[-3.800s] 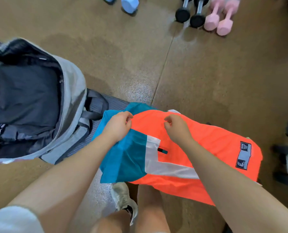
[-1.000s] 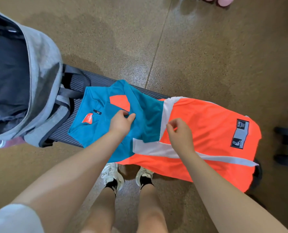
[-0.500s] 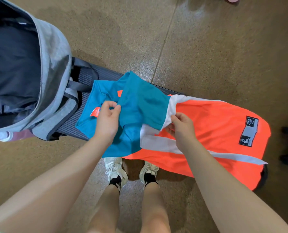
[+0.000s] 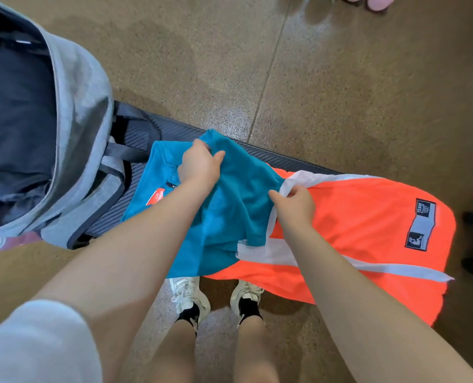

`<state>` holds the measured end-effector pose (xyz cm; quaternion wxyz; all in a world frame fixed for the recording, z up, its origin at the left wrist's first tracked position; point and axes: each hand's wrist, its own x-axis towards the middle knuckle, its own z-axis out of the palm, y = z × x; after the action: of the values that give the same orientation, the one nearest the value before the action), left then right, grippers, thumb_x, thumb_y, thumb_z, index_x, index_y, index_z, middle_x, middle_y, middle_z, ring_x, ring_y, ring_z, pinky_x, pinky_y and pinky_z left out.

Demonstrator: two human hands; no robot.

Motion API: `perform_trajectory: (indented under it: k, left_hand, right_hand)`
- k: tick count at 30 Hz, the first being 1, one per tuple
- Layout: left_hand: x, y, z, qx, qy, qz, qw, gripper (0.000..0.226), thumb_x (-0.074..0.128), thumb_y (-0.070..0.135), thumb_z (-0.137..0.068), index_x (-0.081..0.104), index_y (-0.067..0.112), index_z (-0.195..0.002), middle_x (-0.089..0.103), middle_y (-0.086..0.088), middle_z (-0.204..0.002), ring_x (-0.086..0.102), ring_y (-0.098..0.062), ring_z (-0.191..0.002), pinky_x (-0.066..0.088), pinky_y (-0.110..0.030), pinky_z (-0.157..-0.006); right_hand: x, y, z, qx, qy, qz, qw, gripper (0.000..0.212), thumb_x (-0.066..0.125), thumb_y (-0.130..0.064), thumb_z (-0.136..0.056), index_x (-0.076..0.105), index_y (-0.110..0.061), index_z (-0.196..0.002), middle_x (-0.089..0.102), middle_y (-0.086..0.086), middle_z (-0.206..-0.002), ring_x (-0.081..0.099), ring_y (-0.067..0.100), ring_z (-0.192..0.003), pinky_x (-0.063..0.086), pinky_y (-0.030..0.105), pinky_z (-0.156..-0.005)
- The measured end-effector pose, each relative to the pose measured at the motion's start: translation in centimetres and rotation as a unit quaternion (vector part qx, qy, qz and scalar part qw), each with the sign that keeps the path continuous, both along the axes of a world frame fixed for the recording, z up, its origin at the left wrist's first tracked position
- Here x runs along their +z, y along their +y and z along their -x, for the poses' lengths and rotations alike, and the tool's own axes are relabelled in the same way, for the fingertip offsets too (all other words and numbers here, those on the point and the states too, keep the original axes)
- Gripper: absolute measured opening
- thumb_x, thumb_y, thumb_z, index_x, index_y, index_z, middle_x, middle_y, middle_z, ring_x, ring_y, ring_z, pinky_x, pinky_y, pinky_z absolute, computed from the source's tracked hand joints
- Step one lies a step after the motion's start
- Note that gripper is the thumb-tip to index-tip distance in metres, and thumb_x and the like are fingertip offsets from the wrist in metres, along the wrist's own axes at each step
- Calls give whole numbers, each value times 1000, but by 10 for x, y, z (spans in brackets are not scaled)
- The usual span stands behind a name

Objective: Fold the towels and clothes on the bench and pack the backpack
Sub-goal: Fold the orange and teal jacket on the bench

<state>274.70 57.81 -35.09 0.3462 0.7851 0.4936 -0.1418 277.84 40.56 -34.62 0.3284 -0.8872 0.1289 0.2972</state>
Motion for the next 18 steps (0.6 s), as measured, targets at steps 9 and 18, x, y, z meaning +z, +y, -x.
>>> perform_trajectory:
  k: [9, 18]
  left_hand:
    - [12, 4, 8, -3, -43, -34, 998, 41, 58, 22, -88, 43, 8, -124, 55, -18, -119, 50, -36, -112, 39, -43, -90]
    - [19, -103, -35, -377, -167, -107, 905, 37, 42, 33, -71, 67, 10, -86, 64, -11, -88, 63, -33, -75, 54, -36, -61]
  right_hand:
    - [7, -19, -5, 81, 65, 25, 994, 37, 51, -22, -91, 44, -15, -55, 59, 11, -61, 57, 28, -57, 40, 30, -55]
    - [7, -94, -104, 279, -162, 85, 943, 28, 47, -2, -84, 61, -4, -108, 60, 18, -112, 53, 35, -107, 34, 36, -92]
